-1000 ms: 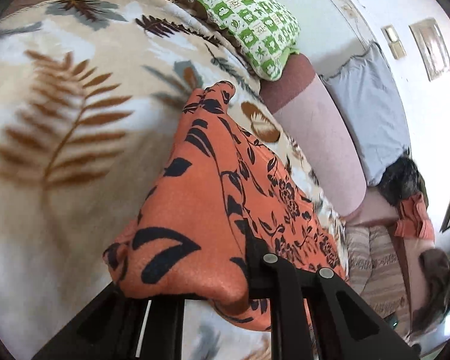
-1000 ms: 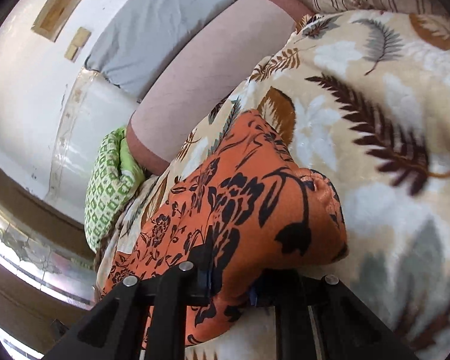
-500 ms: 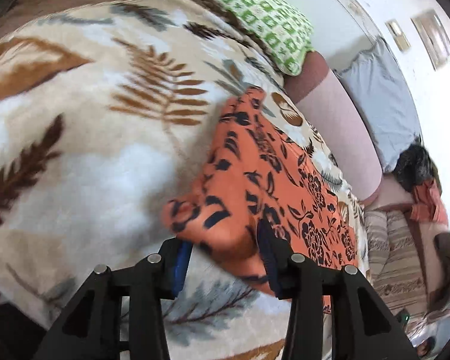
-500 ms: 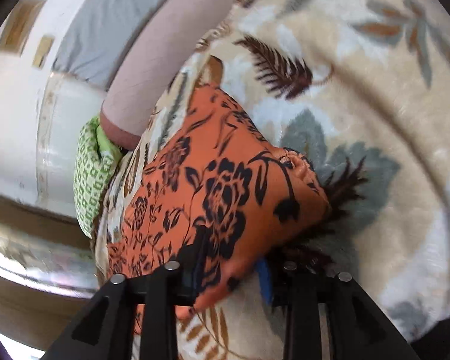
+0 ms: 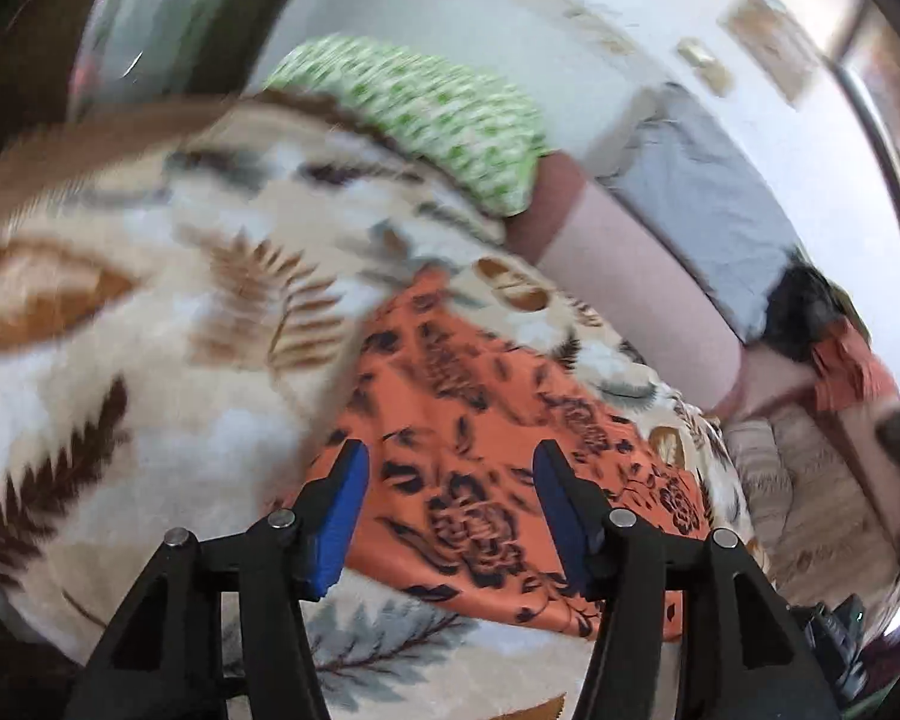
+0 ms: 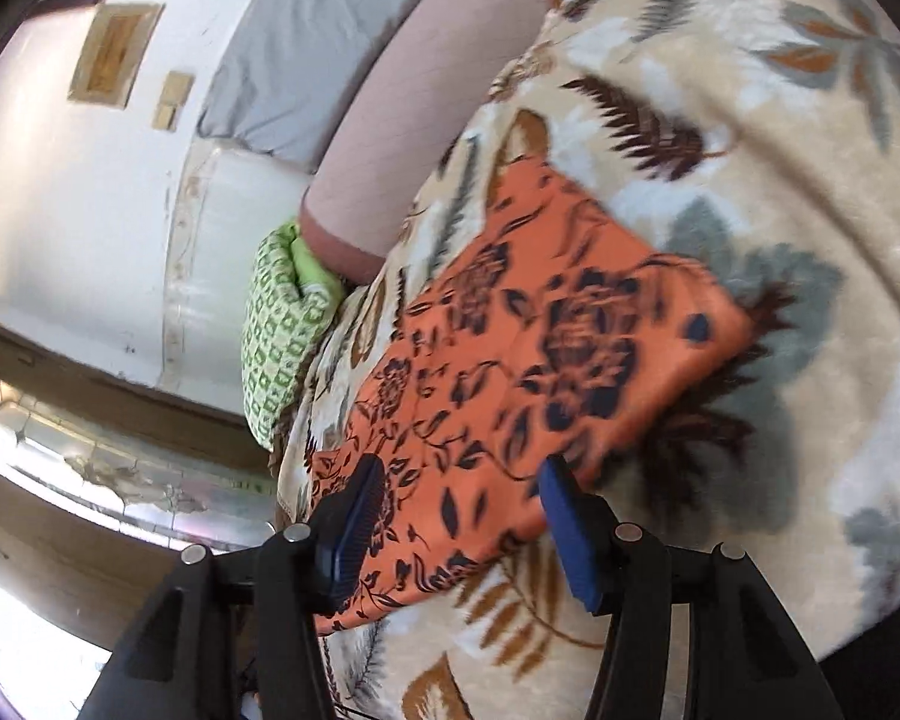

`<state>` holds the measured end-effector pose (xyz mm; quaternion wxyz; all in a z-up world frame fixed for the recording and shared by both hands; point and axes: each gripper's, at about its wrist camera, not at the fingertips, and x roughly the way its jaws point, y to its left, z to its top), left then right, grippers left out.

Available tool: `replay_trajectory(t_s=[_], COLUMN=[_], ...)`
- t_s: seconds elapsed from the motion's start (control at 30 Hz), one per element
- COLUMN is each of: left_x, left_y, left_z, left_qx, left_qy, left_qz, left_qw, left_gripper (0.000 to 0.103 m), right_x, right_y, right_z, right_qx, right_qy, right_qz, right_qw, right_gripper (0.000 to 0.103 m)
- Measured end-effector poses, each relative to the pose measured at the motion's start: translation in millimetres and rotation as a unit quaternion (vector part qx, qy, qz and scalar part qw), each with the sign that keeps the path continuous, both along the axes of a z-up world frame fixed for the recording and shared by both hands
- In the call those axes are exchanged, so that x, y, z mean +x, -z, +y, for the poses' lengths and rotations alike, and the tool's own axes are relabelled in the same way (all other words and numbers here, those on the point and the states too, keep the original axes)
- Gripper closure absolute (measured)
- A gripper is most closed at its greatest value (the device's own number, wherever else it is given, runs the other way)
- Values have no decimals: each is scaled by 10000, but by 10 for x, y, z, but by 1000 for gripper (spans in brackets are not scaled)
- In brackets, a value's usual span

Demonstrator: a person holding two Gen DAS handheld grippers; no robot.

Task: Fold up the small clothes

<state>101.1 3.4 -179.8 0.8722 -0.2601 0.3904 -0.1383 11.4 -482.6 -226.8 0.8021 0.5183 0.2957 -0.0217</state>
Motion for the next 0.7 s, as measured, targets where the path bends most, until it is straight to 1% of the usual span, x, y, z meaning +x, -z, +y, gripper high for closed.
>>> replay_trajectory(t_s=[0.03,0.07,0.13,0.17,0.23,0.27,0.33,0.37,0.4,0.43,0.5,0.53,0.6,0.63,0.7], left_x=[3,-1,-42,-71,-130,-159,-224,-250,-258,-259,-237,-211,-159,-146,-84], left_y=[90,184,338,380,403,408,427,455,478,514,585,606,616,597,559], left_z=[71,133,221,230,199,183,159,140,127,124,145,146,146,141,93], left_qx=[-207,-397,-638,-720,-783,-781,-817,-835,-801,-792,-952,-983,-937,-951,-923], left_qy=[-105,-222,-368,-379,-306,-275,-284,-289,-299,-323,-385,-432,-536,-622,-623], left_qz=[212,426,753,836,905,919,983,1042,1125,1228,1418,1449,1465,1420,1273], left_qw=[9995,9981,9944,9932,9923,9923,9914,9906,9900,9887,9845,9836,9833,9833,9856], left_gripper=[45,45,46,46,45,44,34,30,26,26,26,26,26,26,26], right_x=[100,212,431,535,752,852,1018,1110,1150,1148,1141,1128,1103,1098,1082], right_y=[-30,-56,-109,-114,-74,-8,201,356,463,471,445,456,485,478,483], right_z=[71,153,336,423,596,659,741,787,819,832,852,845,831,817,806], right_qx=[-120,-268,-642,-813,-1182,-1222,-1032,-930,-950,-1042,-1095,-1097,-1011,-994,-1007], right_qy=[-160,-354,-671,-801,-977,-1068,-1222,-1311,-1354,-1289,-1290,-1310,-1314,-1338,-1411], right_qz=[-71,-131,-191,-190,-126,-45,266,602,817,790,767,746,667,647,605], right_qw=[9998,9989,9955,9933,9881,9867,9868,9852,9828,9830,9826,9825,9839,9839,9830], right_gripper=[46,48,60,69,69,69,69,70,74,75,74,74,74,74,74])
